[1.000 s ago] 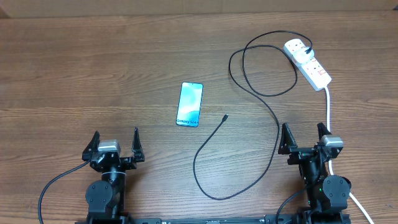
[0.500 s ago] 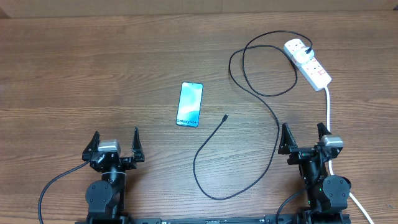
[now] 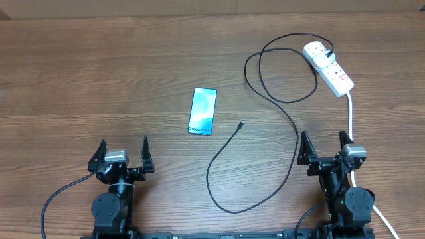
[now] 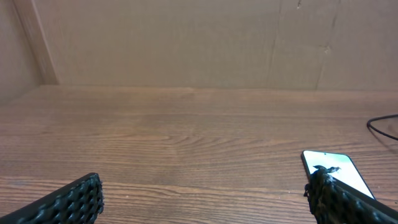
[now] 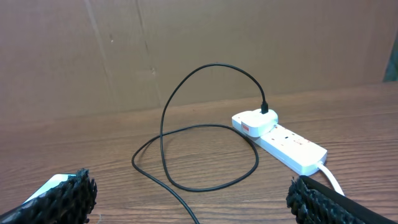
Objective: Plug charger to phone and switch on socket
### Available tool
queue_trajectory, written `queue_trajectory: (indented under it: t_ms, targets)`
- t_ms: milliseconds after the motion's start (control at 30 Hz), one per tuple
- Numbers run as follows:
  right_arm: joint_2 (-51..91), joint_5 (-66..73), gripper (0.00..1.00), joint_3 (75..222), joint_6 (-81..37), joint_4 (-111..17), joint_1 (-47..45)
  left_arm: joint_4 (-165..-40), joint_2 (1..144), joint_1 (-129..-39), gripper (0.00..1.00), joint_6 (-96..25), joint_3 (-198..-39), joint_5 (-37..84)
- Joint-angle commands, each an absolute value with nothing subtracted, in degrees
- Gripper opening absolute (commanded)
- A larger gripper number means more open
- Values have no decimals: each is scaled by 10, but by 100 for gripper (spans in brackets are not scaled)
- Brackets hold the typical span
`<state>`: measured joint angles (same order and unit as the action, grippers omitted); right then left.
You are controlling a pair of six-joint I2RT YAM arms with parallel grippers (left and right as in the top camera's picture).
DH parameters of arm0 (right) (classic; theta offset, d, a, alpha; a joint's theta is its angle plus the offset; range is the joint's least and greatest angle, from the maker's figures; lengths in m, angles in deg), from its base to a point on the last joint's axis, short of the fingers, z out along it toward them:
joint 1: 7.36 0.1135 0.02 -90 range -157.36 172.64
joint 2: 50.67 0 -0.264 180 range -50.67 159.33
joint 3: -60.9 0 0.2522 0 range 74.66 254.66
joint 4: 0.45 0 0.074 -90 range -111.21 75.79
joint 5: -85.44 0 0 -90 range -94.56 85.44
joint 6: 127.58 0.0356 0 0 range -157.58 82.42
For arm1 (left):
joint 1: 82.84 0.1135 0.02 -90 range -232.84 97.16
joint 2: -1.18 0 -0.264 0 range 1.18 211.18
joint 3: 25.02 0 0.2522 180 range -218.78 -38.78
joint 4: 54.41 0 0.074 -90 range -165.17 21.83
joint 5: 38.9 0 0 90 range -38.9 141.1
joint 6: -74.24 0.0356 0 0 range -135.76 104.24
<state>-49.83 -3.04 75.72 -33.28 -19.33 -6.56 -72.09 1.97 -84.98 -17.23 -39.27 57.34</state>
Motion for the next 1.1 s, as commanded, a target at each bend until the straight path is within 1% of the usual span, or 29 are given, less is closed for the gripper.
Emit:
queue_trajectory:
  t_ms: [0,167,333,500,567,700,767,967,1067]
  targets:
    - [-503,-30,100,751,-330,-190,-62,-721,14,-846,100,-170,-391,571]
    - [-503,-30,100,751,-330,-190,-62,-711,14,-846,100,-170,-391,606]
    - [-503,-30,100,751,-330,-190,-62,-716,14,-846,100,-170,-391,606]
    - [-503,-30,100,751,-330,-190,-62,-707,14,-847,100,-179,-391,548]
    - [-503,-30,100,751,-330,-190,-62,-693,14,-847,100,-180,-391,505]
    - [-503,-30,100,751,-330,-190,-62,-611,14,-847,100,-179,-391,364]
    - [-503,-30,100,751,-330,-190,-62,-558,14,-847,100,-179,-391,326]
    - [-503,-30,100,751,-330,-190,-62,-374,14,-847,100,-179,-392,307]
    - [-503,-30,100,751,-330,-190,-62,-336,14,-847,100,-179,-412,310]
